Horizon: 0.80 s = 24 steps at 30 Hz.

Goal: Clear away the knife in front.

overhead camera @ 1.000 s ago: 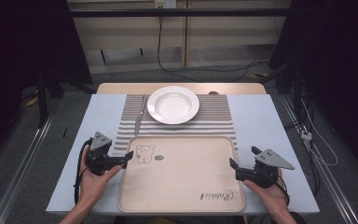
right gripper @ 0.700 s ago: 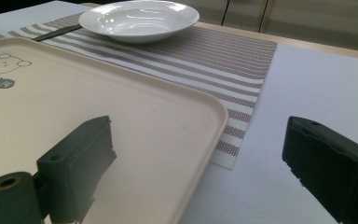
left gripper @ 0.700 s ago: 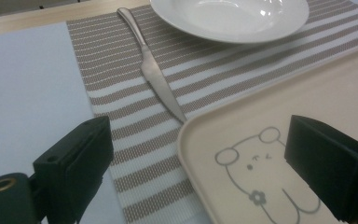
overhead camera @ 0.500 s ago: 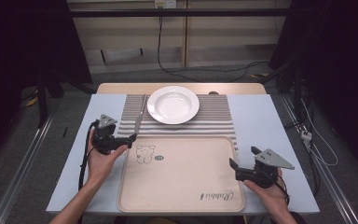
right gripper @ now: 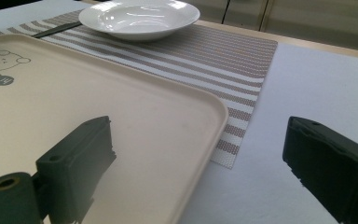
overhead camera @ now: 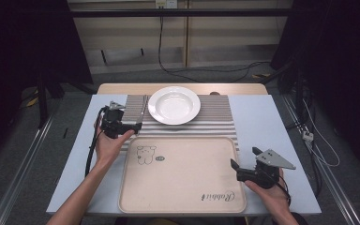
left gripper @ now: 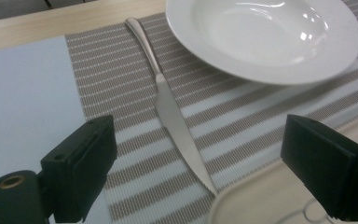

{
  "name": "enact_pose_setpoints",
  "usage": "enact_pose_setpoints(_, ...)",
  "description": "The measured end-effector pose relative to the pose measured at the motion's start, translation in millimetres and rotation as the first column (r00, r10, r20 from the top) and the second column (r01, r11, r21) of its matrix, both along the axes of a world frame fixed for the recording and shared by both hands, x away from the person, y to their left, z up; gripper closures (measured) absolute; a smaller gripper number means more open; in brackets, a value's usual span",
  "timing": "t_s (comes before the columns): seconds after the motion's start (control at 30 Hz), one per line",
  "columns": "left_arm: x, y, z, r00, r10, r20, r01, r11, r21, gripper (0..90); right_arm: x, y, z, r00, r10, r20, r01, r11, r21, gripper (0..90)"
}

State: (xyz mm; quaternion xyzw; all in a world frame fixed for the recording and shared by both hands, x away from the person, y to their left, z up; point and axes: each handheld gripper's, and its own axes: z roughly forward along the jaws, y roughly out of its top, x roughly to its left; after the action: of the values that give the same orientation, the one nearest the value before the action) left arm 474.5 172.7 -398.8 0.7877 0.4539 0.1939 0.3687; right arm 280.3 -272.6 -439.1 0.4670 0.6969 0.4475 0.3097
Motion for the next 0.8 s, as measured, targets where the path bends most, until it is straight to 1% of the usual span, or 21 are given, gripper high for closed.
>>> enact_pose_setpoints(0.07, 8.8, -3.9, 0.5, 1.0000, 0.004, 0.000, -0.004, 1.0000, 0.005, 10.6, 0.3, 0.2, -0.1, 1.0000, 0.001, -0.001, -0.001, 1.000, -0.004, 8.7)
enact_pose_setpoints(0.13, 16.4, -5.7, 0.5, 0.9999, 0.009, -0.010, -0.009, 0.9999, 0.006, 11.3, 0.5, 0.4, -0.3, 1.0000, 0.003, -0.004, -0.003, 1.000, -0.004, 8.7)
enact_pose_setpoints(0.2, 24.7, -7.6, -0.4, 0.9999, 0.011, -0.012, -0.011, 0.9997, 0.023, 12.0, 0.9, 0.5, -0.5, 1.0000, 0.005, -0.006, -0.005, 1.000, -0.003, 8.7)
enact_pose_setpoints(0.23, 32.6, -9.5, -0.5, 0.9995, 0.017, -0.025, -0.016, 0.9992, 0.036, 12.7, 1.6, 0.5, -0.9, 0.9999, 0.006, -0.013, -0.006, 1.000, 0.000, 8.7)
enact_pose_setpoints(0.27, 32.6, -9.5, -0.5, 0.9995, 0.017, -0.025, -0.016, 0.9992, 0.036, 13.3, 2.2, 0.3, -1.3, 0.9998, 0.009, -0.016, -0.009, 1.000, -0.001, 8.6)
enact_pose_setpoints(0.3, 37.7, -9.6, -0.4, 0.9994, 0.021, -0.026, -0.019, 0.9983, 0.055, 13.4, 2.8, 0.3, -1.7, 0.9997, 0.008, -0.023, -0.008, 1.000, -0.001, 8.3)
enact_pose_setpoints(0.37, 49.8, -11.3, -0.3, 0.9988, 0.034, -0.037, -0.031, 0.9973, 0.067, 13.5, 3.5, 0.5, -2.3, 0.9995, 0.013, -0.029, -0.013, 1.000, 0.000, 8.2)
enact_pose_setpoints(0.4, 55.2, -12.0, -1.0, 0.9984, 0.046, -0.035, -0.043, 0.9966, 0.070, 15.4, 5.0, 1.0, -3.1, 0.9991, 0.023, -0.037, -0.022, 1.000, 0.002, 8.2)
enact_pose_setpoints(0.43, 59.9, -12.6, -1.8, 0.9982, 0.047, -0.037, -0.045, 0.9972, 0.060, 17.8, 5.7, 0.9, -3.5, 0.9989, 0.027, -0.039, -0.027, 1.000, 0.003, 8.3)
enact_pose_setpoints(0.47, 63.2, -12.7, -2.1, 0.9980, 0.048, -0.040, -0.046, 0.9971, 0.061, 17.8, 5.7, 0.9, -3.5, 0.9989, 0.027, -0.039, -0.027, 1.000, 0.003, 8.3)
enact_pose_setpoints(0.5, 69.1, -12.5, -3.0, 0.9977, 0.049, -0.047, -0.045, 0.9966, 0.068, 19.0, 7.0, 0.1, -4.4, 0.9986, 0.030, -0.044, -0.029, 1.000, 0.005, 8.4)
enact_pose_setpoints(0.53, 72.4, -13.3, -4.7, 0.9969, 0.058, -0.053, -0.055, 0.9965, 0.063, 18.7, 7.3, -0.2, -4.5, 0.9985, 0.029, -0.048, -0.028, 1.000, 0.008, 8.4)
enact_pose_setpoints(0.57, 78.0, -12.9, -6.6, 0.9967, 0.047, -0.067, -0.043, 0.9964, 0.073, 19.7, 7.5, -0.8, -4.5, 0.9985, 0.025, -0.049, -0.025, 1.000, 0.011, 8.4)
enact_pose_setpoints(0.6, 80.9, -14.7, -8.8, 0.9962, 0.061, -0.063, -0.057, 0.9963, 0.065, 21.1, 7.5, -1.1, -4.5, 0.9985, 0.026, -0.048, -0.026, 1.000, 0.011, 8.4)
enact_pose_setpoints(0.63, 85.9, -15.3, -11.2, 0.9957, 0.058, -0.072, -0.052, 0.9955, 0.080, 21.4, 7.3, -1.4, -4.6, 0.9986, 0.026, -0.047, -0.026, 1.000, 0.009, 8.4)
enact_pose_setpoints(0.67, 89.1, -15.9, -12.9, 0.9951, 0.061, -0.078, -0.054, 0.9949, 0.085, 21.6, 7.0, -1.4, -4.5, 0.9986, 0.026, -0.046, -0.026, 1.000, 0.007, 8.4)
enact_pose_setpoints(0.7, 93.8, -17.4, -15.6, 0.9942, 0.070, -0.082, -0.062, 0.9942, 0.088, 23.6, 6.5, -1.2, -4.4, 0.9987, 0.028, -0.043, -0.028, 1.000, 0.004, 8.4)
enact_pose_setpoints(0.73, 96.3, -18.4, -17.4, 0.9939, 0.075, -0.081, -0.068, 0.9943, 0.082, 26.3, 6.2, -0.9, -4.2, 0.9987, 0.029, -0.043, -0.029, 1.000, 0.004, 8.5)
enact_pose_setpoints(0.77, 99.6, -19.1, -19.5, 0.9938, 0.075, -0.082, -0.068, 0.9939, 0.087, 27.7, 5.9, -0.7, -4.2, 0.9986, 0.032, -0.042, -0.032, 0.999, 0.000, 8.6)
enact_pose_setpoints(0.8, 102.9, -20.8, -21.9, 0.9924, 0.085, -0.089, -0.078, 0.9934, 0.084, 27.7, 5.9, -0.7, -4.2, 0.9986, 0.032, -0.042, -0.032, 0.999, 0.000, 8.6)
